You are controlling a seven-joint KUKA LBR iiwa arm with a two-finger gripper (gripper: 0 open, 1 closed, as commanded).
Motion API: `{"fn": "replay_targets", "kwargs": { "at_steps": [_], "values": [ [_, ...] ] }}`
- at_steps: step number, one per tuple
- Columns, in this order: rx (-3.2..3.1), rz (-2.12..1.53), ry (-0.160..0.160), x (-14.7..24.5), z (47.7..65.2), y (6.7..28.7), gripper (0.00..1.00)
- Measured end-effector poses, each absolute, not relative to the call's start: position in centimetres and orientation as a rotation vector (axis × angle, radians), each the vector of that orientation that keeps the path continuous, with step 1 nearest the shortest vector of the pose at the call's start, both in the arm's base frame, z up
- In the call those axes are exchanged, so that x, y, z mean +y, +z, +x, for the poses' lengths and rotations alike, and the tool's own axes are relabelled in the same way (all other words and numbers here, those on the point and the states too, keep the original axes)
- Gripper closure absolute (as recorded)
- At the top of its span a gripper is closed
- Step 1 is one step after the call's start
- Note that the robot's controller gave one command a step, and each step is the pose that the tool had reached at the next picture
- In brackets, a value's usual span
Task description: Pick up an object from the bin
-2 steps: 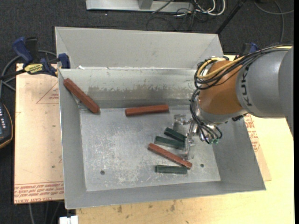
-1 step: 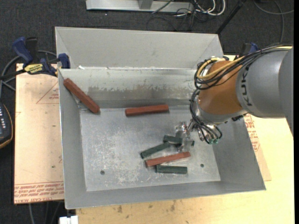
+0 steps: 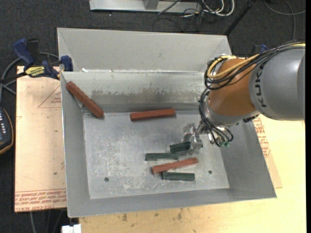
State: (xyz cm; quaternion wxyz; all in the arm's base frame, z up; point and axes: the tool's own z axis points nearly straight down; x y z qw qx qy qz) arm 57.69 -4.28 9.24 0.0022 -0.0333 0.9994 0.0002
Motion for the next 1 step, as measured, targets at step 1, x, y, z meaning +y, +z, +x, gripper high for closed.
{"fn": "replay_targets", "kwargs": {
  "at_steps": [1],
  "values": [
    [3.125,-0.141,-0.002,-5.18,60.15,22.88,1.0]
  ]
}}
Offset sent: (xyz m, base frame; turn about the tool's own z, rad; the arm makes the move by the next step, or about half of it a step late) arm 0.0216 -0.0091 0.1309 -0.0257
